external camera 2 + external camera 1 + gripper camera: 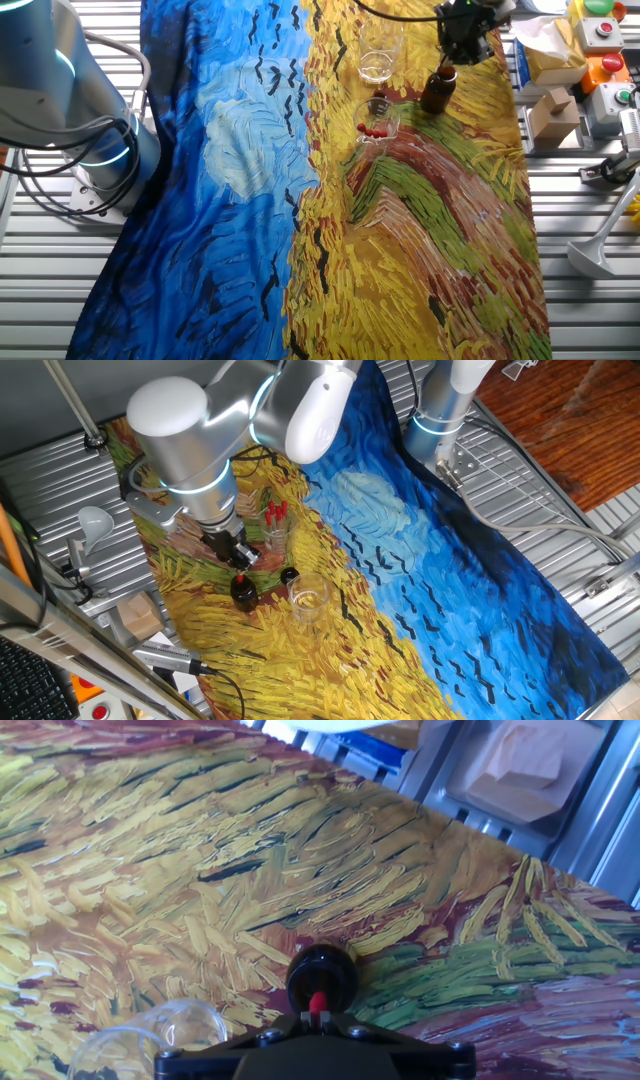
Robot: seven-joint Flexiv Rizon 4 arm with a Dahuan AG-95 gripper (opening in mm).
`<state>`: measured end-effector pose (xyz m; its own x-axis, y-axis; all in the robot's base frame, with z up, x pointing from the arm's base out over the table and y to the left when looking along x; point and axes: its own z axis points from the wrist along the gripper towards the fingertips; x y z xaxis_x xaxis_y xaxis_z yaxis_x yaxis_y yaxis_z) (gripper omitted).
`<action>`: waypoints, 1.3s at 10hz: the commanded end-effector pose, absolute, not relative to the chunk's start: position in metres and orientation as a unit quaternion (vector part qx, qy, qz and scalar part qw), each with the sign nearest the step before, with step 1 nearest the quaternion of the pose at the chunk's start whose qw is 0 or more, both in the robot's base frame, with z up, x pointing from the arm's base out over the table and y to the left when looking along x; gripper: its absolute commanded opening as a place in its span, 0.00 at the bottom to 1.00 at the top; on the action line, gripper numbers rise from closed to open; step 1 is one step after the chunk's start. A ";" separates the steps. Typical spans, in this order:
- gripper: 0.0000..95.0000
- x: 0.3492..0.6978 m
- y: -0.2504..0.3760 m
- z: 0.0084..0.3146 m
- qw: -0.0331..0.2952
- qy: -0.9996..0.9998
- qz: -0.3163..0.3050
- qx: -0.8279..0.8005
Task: Transfer liquid using a dropper
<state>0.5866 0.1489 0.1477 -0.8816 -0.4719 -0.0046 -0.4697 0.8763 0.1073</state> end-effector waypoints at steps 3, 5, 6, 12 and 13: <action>0.00 0.585 0.149 0.147 0.009 -0.969 -0.053 0.243; 0.00 0.585 0.149 0.147 0.007 -0.968 -0.053 0.244; 0.00 0.585 0.149 0.147 0.007 -0.968 -0.053 0.245; 0.20 0.585 0.149 0.147 0.003 -0.967 -0.055 0.250; 0.20 0.585 0.149 0.147 0.003 -0.966 -0.055 0.251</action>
